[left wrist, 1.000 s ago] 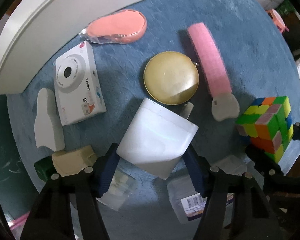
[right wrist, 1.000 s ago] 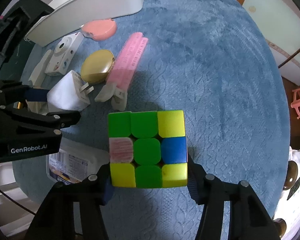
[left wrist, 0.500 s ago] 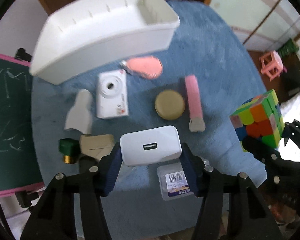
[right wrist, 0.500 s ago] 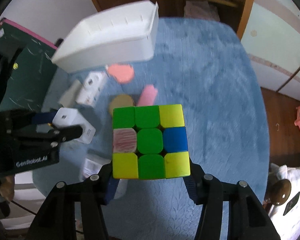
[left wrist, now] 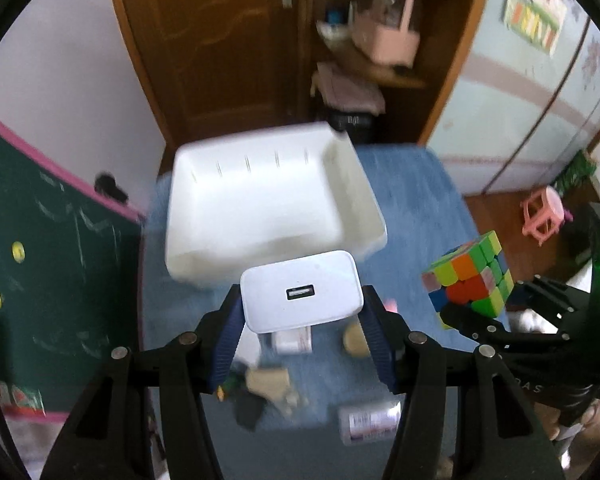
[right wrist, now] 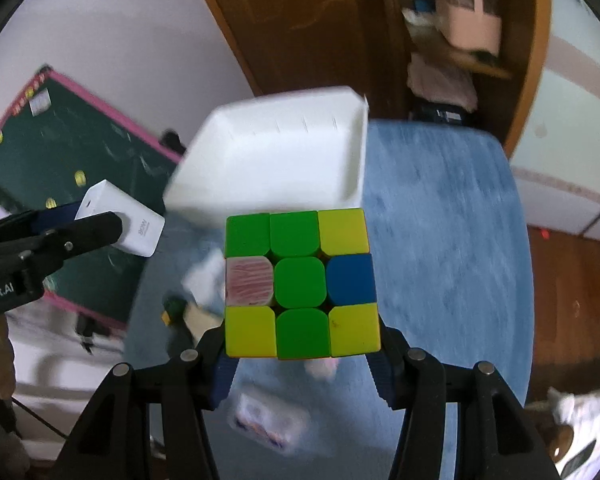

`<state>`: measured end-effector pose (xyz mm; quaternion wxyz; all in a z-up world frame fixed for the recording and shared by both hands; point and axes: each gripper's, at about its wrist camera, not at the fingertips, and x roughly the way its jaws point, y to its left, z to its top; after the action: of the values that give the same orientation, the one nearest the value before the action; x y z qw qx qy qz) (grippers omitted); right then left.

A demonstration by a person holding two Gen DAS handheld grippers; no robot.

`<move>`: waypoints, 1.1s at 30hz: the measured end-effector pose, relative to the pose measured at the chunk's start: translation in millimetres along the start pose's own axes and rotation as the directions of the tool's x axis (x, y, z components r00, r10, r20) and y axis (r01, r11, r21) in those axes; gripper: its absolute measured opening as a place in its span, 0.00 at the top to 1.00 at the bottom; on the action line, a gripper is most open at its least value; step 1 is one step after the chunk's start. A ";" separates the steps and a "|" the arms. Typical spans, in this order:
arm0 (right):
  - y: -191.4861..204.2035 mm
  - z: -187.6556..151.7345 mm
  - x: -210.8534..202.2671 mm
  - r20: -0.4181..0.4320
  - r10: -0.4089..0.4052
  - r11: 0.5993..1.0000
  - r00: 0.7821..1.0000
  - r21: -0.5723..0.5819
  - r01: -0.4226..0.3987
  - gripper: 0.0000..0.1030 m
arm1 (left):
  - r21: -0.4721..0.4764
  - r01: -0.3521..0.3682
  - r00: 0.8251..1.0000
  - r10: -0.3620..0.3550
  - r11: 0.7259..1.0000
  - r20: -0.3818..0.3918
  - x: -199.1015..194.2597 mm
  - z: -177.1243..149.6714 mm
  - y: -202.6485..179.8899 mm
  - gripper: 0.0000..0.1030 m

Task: Organize rigid objects
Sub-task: 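Carry both items into the white bin and open both grippers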

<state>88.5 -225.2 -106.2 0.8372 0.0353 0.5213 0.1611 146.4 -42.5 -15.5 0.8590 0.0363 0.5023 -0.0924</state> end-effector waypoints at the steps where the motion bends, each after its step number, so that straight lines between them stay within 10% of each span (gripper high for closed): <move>1: 3.6 19.5 -4.6 0.028 0.001 1.000 1.000 -0.003 -0.001 0.45 | 0.001 -0.007 1.000 0.007 1.000 0.019 -0.4 11.6 4.6 0.42; 6: 13.6 90.6 3.5 0.106 -0.050 0.999 0.993 -0.004 0.051 0.45 | -0.009 -0.031 0.997 0.031 0.999 0.076 32.3 66.9 33.7 0.42; 13: 12.6 145.1 123.6 -0.060 -0.142 0.987 0.988 0.061 0.146 0.45 | -0.088 0.016 0.996 -0.024 0.996 -0.090 160.7 101.2 79.2 0.42; 21: 10.8 129.8 233.2 -0.291 -0.183 0.973 0.939 0.086 0.216 0.45 | -0.047 0.062 0.921 -0.075 0.997 -0.382 285.1 78.2 83.8 0.41; 28: 1.1 123.7 259.6 -0.327 -0.197 0.961 0.924 0.121 0.248 0.44 | -0.074 0.062 0.933 -0.084 0.995 -0.350 295.7 84.7 84.4 0.39; 33: -7.9 127.8 240.2 -0.249 -0.167 0.957 0.954 0.190 0.218 0.40 | -0.052 0.044 0.956 -0.057 0.998 -0.287 279.9 84.0 81.2 0.11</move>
<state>300.5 -145.0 -256.9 0.7742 0.0554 0.6301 0.0241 368.1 -10.2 -220.0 0.7747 0.0171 0.6246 -0.0969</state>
